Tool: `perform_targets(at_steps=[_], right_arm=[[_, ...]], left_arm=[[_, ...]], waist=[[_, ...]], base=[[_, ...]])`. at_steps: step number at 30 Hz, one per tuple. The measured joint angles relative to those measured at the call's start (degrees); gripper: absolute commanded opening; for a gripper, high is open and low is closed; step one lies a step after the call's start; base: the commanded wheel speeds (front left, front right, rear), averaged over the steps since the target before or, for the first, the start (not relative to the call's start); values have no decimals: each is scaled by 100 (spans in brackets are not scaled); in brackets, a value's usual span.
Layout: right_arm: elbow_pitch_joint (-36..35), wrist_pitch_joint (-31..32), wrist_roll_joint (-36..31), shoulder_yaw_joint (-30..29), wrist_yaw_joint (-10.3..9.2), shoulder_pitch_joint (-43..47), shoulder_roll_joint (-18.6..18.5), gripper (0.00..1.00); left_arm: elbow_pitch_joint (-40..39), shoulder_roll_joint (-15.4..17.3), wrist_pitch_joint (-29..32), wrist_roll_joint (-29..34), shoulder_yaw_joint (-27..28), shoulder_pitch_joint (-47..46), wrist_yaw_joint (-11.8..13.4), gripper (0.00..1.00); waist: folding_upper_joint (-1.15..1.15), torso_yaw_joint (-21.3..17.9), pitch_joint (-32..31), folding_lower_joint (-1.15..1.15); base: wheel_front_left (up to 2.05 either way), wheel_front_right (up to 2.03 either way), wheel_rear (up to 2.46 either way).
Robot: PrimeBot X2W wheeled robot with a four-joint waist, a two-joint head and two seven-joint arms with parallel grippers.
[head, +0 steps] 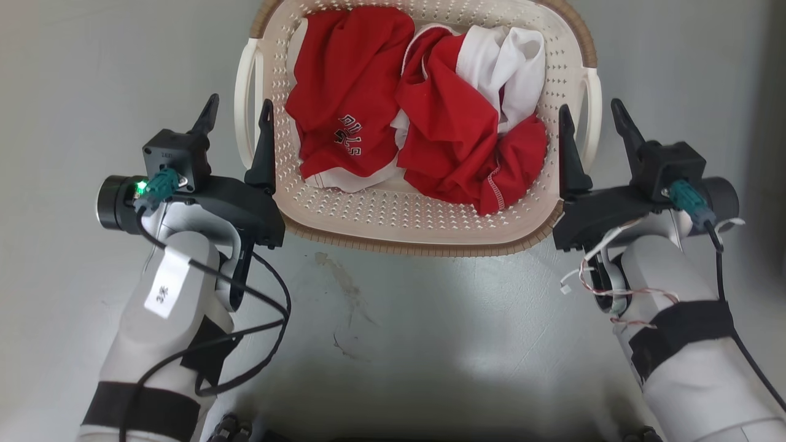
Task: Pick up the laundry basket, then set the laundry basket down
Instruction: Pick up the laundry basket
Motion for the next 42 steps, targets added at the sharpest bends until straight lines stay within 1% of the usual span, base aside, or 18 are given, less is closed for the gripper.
perform_targets(at_steps=[8, 9, 16, 17, 18, 19, 22, 23, 26, 33, 42], right_arm=[[439, 0, 8, 98, 2, -326, 8, 100], [513, 0, 8, 108, 2, -363, 8, 100], [886, 0, 59, 140, 2, -569, 10, 100], [932, 0, 62, 147, 15, -592, 9, 71], [968, 0, 63, 154, 18, -614, 9, 35], [999, -1, 63, 172, 18, -637, 12, 0], [1113, -1, 73, 219, 18, -730, 87, 0], [1147, -2, 114, 208, 14, -761, 116, 0], [1244, -2, 219, 224, 15, -858, 92, 0], [1464, -51, 299, 269, 16, -924, 76, 0], [1884, -5, 421, 439, 27, -985, 107, 0]], left_arm=[[491, -14, 0, -3, -16, -270, -104, 100], [566, -14, 0, -3, -19, -307, -151, 100], [946, -46, 0, -21, -38, -504, -202, 100], [983, -53, 0, -33, -41, -538, -205, 62], [1023, -62, 0, -54, -41, -568, -235, 22], [1069, -70, 0, -63, -44, -604, -246, 0], [1181, -97, 0, -87, -93, -666, -344, 0], [1223, -156, 0, -112, -99, -667, -358, 0], [1345, -165, -25, -147, -118, -727, -399, 0], [1571, -197, -26, -199, -176, -842, -454, 0], [1926, -246, -16, -248, -226, -834, -503, 0]], waist=[[0, 11, 54, 0], [0, 14, 62, 0], [0, 33, 119, 0], [0, 37, 126, 0], [0, 41, 132, 0], [0, 45, 137, 0], [0, 57, 153, 0], [0, 61, 158, 0], [0, 74, 172, -1], [0, 113, 154, -2], [0, 113, -98, -1]], base=[[0, 0, 0], [0, 0, 0], [0, 0, 0], [0, 0, 0], [0, 0, 0], [0, 0, 0], [0, 0, 0], [0, 0, 0], [0, 0, 0], [0, 0, 0], [0, 0, 0]])
